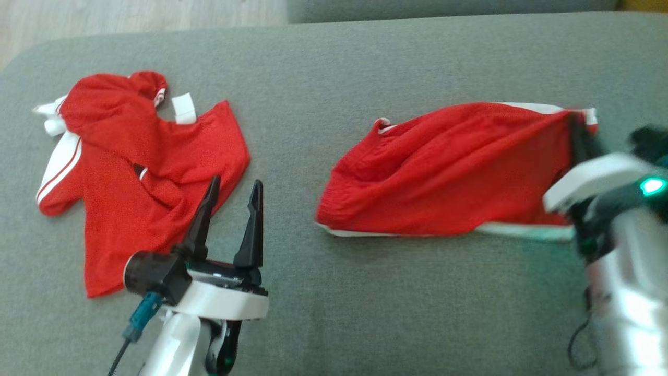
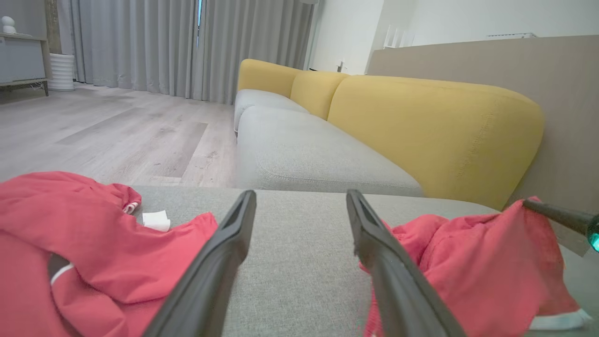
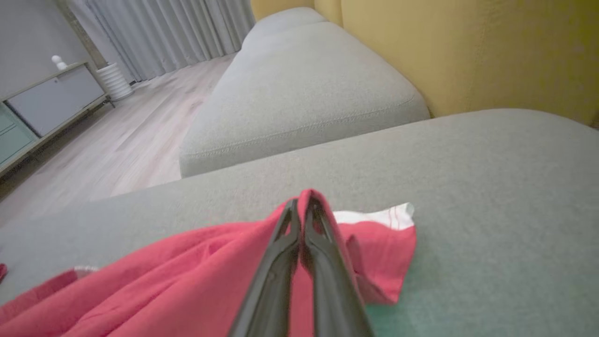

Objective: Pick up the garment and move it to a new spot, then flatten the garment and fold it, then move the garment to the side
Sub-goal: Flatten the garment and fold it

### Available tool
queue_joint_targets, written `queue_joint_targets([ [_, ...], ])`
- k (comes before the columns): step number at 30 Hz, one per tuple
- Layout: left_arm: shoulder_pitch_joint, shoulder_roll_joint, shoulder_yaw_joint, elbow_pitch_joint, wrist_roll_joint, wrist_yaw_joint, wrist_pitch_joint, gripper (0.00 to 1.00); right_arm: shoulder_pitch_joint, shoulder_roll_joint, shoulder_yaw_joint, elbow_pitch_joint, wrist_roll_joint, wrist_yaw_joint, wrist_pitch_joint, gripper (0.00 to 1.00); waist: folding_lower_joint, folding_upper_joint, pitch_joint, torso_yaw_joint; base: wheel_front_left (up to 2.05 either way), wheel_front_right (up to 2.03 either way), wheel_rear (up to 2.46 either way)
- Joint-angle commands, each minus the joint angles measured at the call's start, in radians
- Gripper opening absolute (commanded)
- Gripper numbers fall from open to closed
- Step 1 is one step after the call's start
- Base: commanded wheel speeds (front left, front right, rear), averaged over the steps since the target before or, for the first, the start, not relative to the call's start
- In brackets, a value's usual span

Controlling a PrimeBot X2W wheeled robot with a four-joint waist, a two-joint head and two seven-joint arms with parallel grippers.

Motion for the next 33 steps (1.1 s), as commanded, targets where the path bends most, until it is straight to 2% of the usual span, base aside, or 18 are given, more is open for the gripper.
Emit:
queue_joint_targets([
  [1, -0.041, 0.000, 0.022, -0.034, -0.010, -0.005, -0.009, 1.00, -0.061, -0.012, -0.004, -0.032, 0.000, 0.007, 0.021, 0.00, -0.0001, -0.0001, 0.010, 0.012, 0.00, 0.00, 0.00],
  [3, -0.047, 0.000, 0.018, -0.036, -0.014, -0.006, -0.009, 1.00, -0.101, -0.021, -0.046, -0.010, 0.010, 0.007, 0.077, 0.00, -0.0001, -0.0001, 0.019, 0.026, 0.00, 0.00, 0.00],
  [8, -0.059, 0.000, 0.002, -0.037, -0.025, -0.006, -0.009, 1.00, -0.181, -0.064, -0.081, 0.052, -0.010, 0.007, 0.184, 0.00, -0.0001, -0.0001, 0.044, 0.063, 0.00, 0.00, 0.00],
  [15, -0.078, 0.000, -0.012, -0.038, -0.035, -0.006, -0.009, 1.00, -0.269, -0.116, -0.069, 0.162, -0.073, 0.007, 0.196, 0.00, -0.0001, -0.0001, 0.075, 0.100, 0.00, 0.00, 0.00],
  [16, -0.080, 0.000, -0.013, -0.038, -0.036, -0.006, -0.009, 1.00, -0.280, -0.124, -0.064, 0.181, -0.087, 0.007, 0.185, 1.00, -0.0001, -0.0001, 0.076, 0.102, 0.00, 0.00, 0.00],
  [19, -0.083, 0.000, -0.015, -0.039, -0.036, -0.006, -0.009, 1.00, -0.295, -0.146, -0.023, 0.205, -0.122, 0.007, 0.145, 1.00, -0.0001, -0.0001, 0.076, 0.103, 0.00, 0.00, 0.00],
  [24, -0.082, 0.000, -0.007, -0.042, -0.031, -0.006, -0.009, 1.00, -0.291, -0.169, 0.093, 0.202, -0.120, 0.007, -0.027, 1.00, -0.0001, -0.0001, 0.051, 0.076, 0.00, 0.00, 0.00],
  [28, -0.069, 0.000, 0.009, -0.040, -0.018, -0.006, -0.009, 1.00, -0.211, -0.209, 0.237, 0.136, -0.086, 0.007, -0.213, 1.00, -0.0001, -0.0001, 0.009, 0.025, 0.00, 0.00, 0.00],
  [33, -0.053, 0.000, 0.019, -0.039, -0.005, -0.006, -0.009, 1.00, -0.091, -0.232, 0.317, 0.017, -0.049, 0.007, -0.266, 1.00, -0.0001, -0.0001, -0.031, -0.024, 0.00, 0.00, 0.00],
])
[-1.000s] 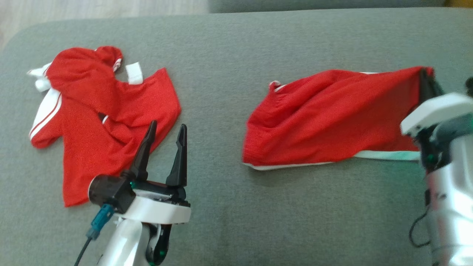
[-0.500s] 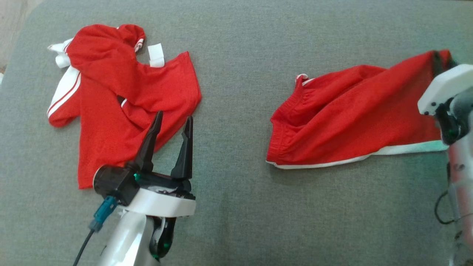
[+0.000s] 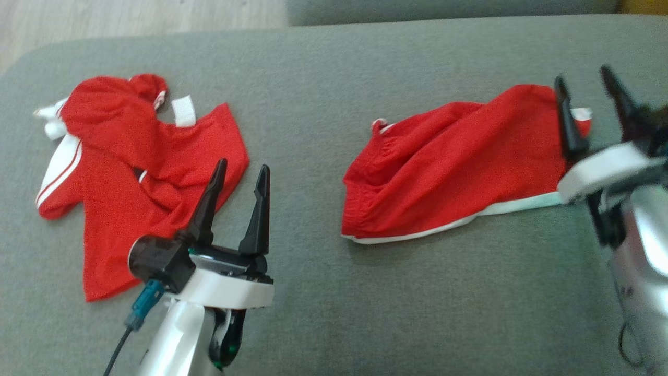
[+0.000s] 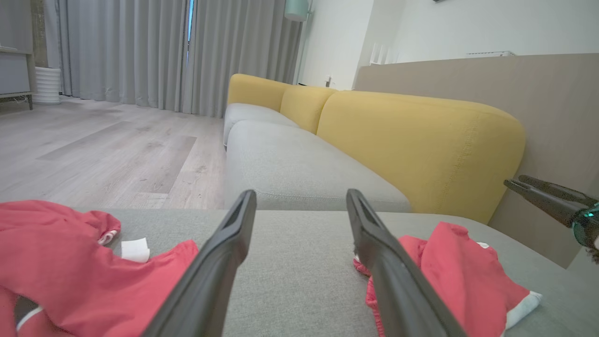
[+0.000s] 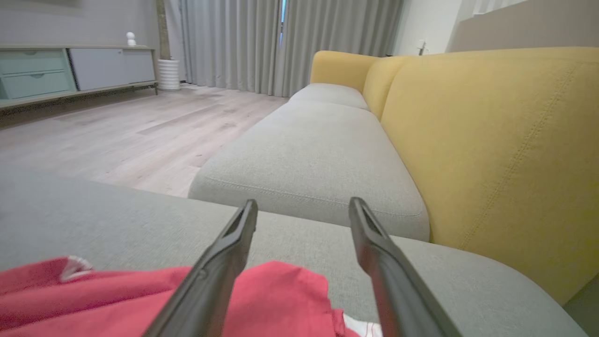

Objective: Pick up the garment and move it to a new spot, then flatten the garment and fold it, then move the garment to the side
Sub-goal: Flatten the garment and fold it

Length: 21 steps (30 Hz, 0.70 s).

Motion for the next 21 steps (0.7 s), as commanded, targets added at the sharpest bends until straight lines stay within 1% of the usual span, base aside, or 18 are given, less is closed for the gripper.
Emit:
queue_joint_targets([
  [1, -0.002, 0.002, 0.044, -0.033, 0.010, 0.002, -0.009, 1.00, 0.028, -0.017, 0.022, -0.065, 0.004, 0.007, -0.016, 1.00, 0.0001, 0.0000, -0.031, -0.031, 0.00, 0.00, 0.00],
  [3, 0.008, 0.002, 0.047, -0.031, 0.011, 0.002, -0.009, 1.00, 0.094, -0.008, 0.023, -0.122, 0.012, 0.007, -0.019, 1.00, 0.0001, 0.0000, -0.047, -0.046, 0.00, 0.00, 0.00],
  [6, 0.022, 0.002, 0.044, -0.027, 0.012, 0.002, -0.009, 1.00, 0.202, 0.012, 0.010, -0.196, -0.010, 0.007, -0.020, 1.00, 0.0001, 0.0000, -0.067, -0.061, 0.00, 0.00, 0.00],
  [11, 0.046, 0.002, 0.028, -0.002, 0.015, 0.002, -0.009, 1.00, 0.361, 0.089, -0.038, -0.252, -0.045, 0.007, -0.020, 1.00, 0.0001, 0.0000, -0.092, -0.072, 0.00, 0.00, 0.00],
  [16, 0.050, 0.002, 0.003, 0.029, 0.019, 0.002, -0.009, 1.00, 0.399, 0.128, -0.063, -0.284, -0.072, 0.007, -0.020, 1.00, 0.0001, 0.0000, -0.092, -0.083, 0.00, 0.00, 0.00],
  [19, 0.043, 0.002, -0.023, 0.052, 0.024, 0.002, -0.009, 1.00, 0.393, 0.133, -0.069, -0.295, -0.078, 0.007, -0.020, 1.00, 0.0001, 0.0000, -0.088, -0.087, 0.00, 0.00, 0.00],
  [21, 0.033, 0.006, -0.062, 0.083, 0.026, 0.002, -0.009, 1.00, 0.388, 0.134, -0.076, -0.299, -0.078, 0.007, -0.020, 1.00, 0.0001, 0.0000, -0.082, -0.089, 0.00, 0.00, 0.00],
])
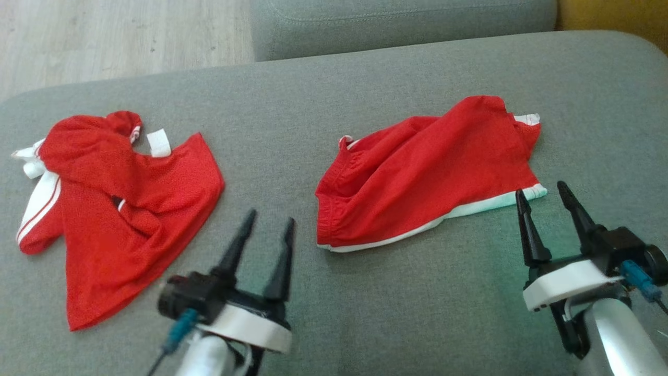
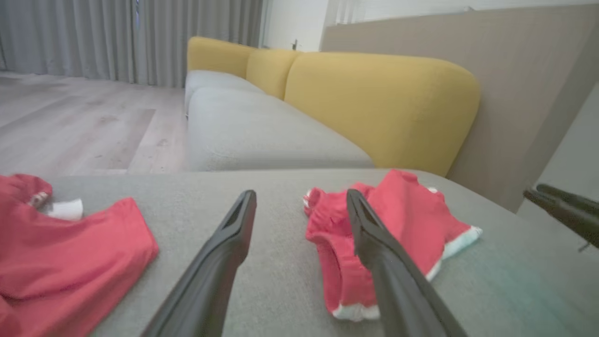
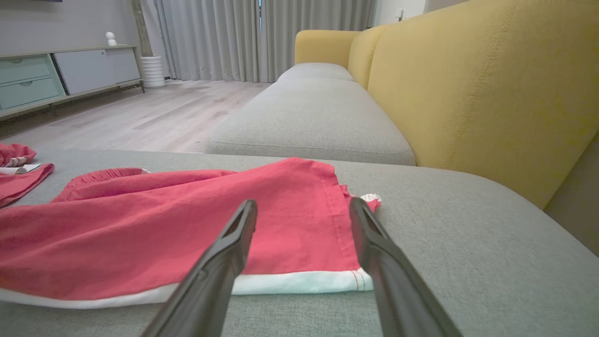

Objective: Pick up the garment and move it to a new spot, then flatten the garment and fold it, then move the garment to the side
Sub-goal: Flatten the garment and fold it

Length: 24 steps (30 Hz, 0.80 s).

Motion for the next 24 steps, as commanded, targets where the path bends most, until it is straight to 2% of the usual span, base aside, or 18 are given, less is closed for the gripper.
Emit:
queue_joint_targets([
  [1, -0.047, 0.010, -0.011, 0.001, 0.009, 0.001, -0.009, 1.00, -0.038, -0.003, 0.009, -0.033, -0.004, 0.007, -0.013, 1.00, 0.0001, -0.0001, 0.007, -0.002, 0.00, 0.00, 0.00],
  [6, -0.116, 0.051, -0.150, 0.138, -0.007, 0.001, -0.002, 1.00, -0.049, 0.002, -0.002, -0.031, -0.003, 0.007, -0.012, 1.00, 0.0001, -0.0001, 0.028, -0.013, 0.00, 0.00, 0.00],
  [10, -0.170, 0.068, -0.211, 0.210, -0.028, 0.001, 0.016, 1.00, -0.057, 0.006, -0.003, -0.031, -0.004, 0.007, -0.011, 1.00, 0.0001, -0.0001, 0.045, -0.023, 0.00, 0.00, 0.00],
  [16, -0.257, 0.078, -0.267, 0.326, -0.050, 0.001, 0.021, 1.00, -0.076, 0.010, -0.003, -0.033, -0.006, 0.007, -0.011, 1.00, 0.0001, -0.0001, 0.074, -0.045, 0.00, 0.00, 0.00],
  [24, -0.315, 0.075, -0.324, 0.388, -0.097, 0.001, 0.002, 1.00, -0.089, 0.015, -0.012, -0.036, -0.010, 0.007, -0.011, 1.00, 0.0001, -0.0001, 0.099, -0.062, 0.00, 0.00, 0.00],
])
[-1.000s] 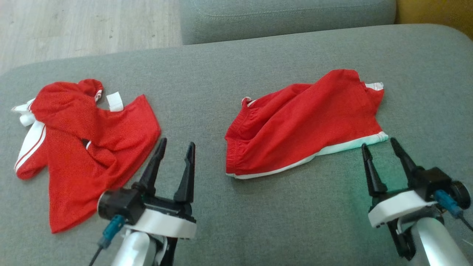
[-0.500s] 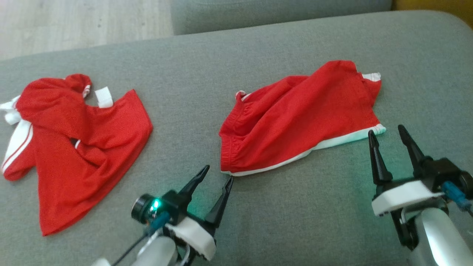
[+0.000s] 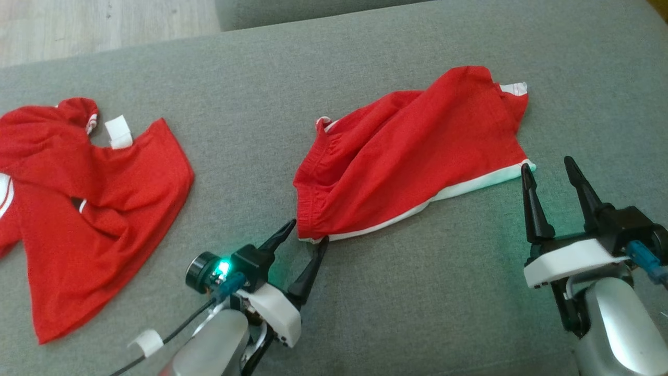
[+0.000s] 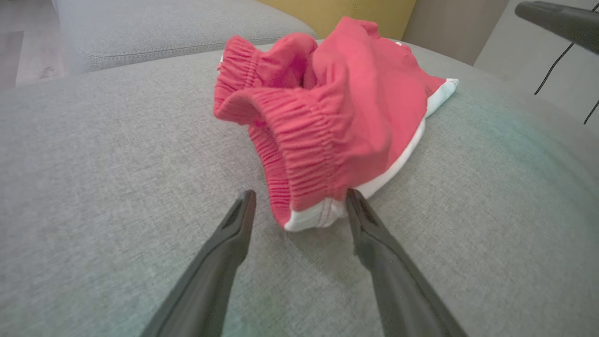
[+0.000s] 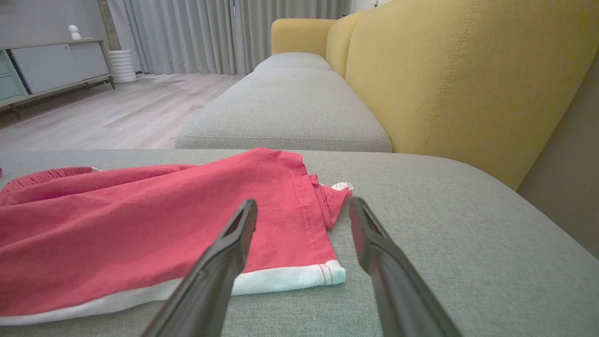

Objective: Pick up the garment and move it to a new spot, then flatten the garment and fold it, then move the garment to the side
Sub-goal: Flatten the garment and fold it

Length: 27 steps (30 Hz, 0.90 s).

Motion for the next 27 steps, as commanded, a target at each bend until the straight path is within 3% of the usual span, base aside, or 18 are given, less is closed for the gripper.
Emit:
queue_joint_targets([
  [1, -0.046, 0.010, 0.016, -0.016, -0.014, 0.002, -0.013, 1.00, -0.030, -0.001, 0.011, -0.029, -0.010, 0.007, -0.010, 1.00, -0.0001, 0.0000, 0.002, -0.001, 0.00, 0.00, 0.00],
  [2, -0.050, 0.009, 0.011, -0.014, -0.019, 0.002, -0.015, 0.82, -0.029, -0.001, 0.010, -0.028, -0.010, 0.007, -0.010, 1.00, -0.0001, 0.0000, 0.003, -0.001, 0.00, 0.00, 0.00],
  [3, -0.053, 0.010, 0.006, -0.013, -0.023, 0.002, -0.016, 0.32, -0.029, -0.001, 0.007, -0.025, -0.012, 0.007, -0.009, 1.00, -0.0001, 0.0000, 0.003, -0.001, 0.00, 0.00, 0.00],
  [4, -0.056, 0.011, 0.003, -0.016, -0.025, 0.002, -0.018, 0.00, -0.029, -0.001, 0.004, -0.023, -0.013, 0.007, -0.008, 1.00, -0.0001, 0.0000, 0.002, 0.000, 0.00, 0.00, 0.00],
  [17, -0.017, 0.041, 0.098, -0.159, -0.002, 0.025, -0.022, 0.00, -0.027, 0.030, -0.096, 0.080, -0.094, 0.007, 0.102, 1.00, -0.0001, 0.0000, -0.008, 0.046, 0.00, 0.00, 0.00],
  [27, -0.002, 0.034, 0.112, -0.178, 0.024, 0.019, -0.022, 0.00, -0.051, 0.051, -0.050, 0.159, -0.091, 0.007, 0.157, 1.00, -0.0001, 0.0000, -0.006, 0.058, 0.00, 0.00, 0.00],
])
